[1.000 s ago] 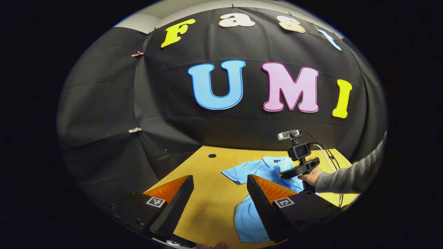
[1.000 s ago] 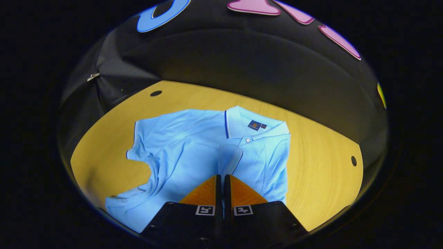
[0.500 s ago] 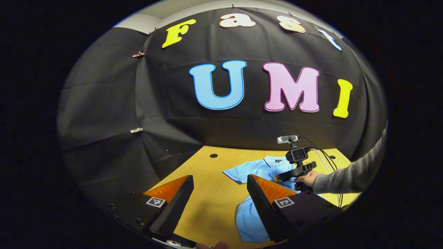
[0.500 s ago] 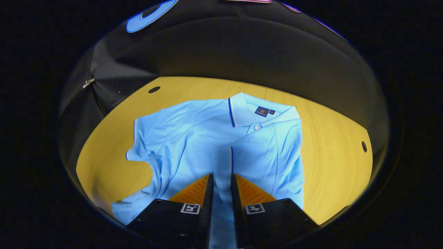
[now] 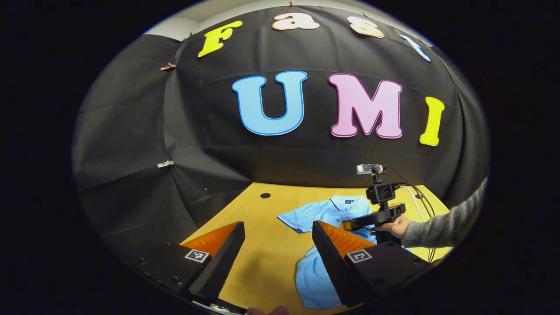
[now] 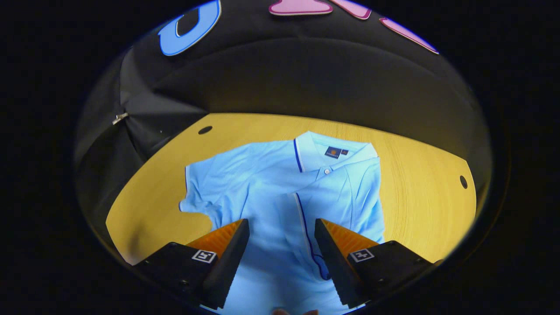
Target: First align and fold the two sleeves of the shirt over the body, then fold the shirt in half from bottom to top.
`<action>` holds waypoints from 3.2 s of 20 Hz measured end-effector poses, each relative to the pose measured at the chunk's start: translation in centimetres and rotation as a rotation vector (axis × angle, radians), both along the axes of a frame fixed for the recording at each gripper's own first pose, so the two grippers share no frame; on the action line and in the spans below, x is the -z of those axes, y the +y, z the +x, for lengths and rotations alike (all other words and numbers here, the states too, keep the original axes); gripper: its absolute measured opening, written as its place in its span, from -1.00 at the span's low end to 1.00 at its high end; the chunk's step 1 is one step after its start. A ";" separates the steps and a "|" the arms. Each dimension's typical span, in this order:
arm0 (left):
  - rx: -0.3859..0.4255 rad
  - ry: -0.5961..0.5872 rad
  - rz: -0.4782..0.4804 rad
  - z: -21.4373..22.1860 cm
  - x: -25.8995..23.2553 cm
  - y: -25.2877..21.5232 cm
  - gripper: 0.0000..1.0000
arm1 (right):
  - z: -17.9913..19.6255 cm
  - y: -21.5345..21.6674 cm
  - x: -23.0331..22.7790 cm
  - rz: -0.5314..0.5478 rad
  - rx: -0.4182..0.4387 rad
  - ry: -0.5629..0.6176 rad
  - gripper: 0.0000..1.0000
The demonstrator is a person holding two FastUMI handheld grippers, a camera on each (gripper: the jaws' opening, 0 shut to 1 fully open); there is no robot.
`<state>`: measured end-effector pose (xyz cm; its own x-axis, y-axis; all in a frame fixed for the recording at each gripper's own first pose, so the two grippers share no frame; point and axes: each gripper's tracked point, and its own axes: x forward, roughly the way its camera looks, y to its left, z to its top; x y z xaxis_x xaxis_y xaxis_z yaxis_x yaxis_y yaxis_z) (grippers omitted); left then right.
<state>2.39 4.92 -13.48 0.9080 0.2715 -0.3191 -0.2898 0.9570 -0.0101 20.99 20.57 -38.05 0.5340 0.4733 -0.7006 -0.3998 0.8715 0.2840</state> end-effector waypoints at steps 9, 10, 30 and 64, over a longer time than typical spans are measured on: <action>0.089 0.090 -0.082 10.4 6.4 -0.8 0.96 | -1.6 -8.3 -16.5 0.123 0.133 -0.362 0.94; 0.105 0.100 -0.082 11.9 7.2 -0.9 0.96 | -2.4 -9.4 -17.9 0.126 0.131 -0.388 0.94; -0.077 0.596 -0.217 24.9 27.9 3.4 0.97 | -13.6 -26.4 -21.1 0.034 0.256 -0.374 0.94; 0.394 0.338 -0.181 29.2 18.2 -13.6 -0.88 | -17.0 -29.7 -18.2 0.050 0.293 -0.271 0.94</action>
<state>31.54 -8.64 -31.72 0.7685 -0.1549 -0.6209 0.0750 0.9854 -0.1530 3.95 -9.16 -19.85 0.8138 0.3035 -0.4955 -0.2027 0.9475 0.2474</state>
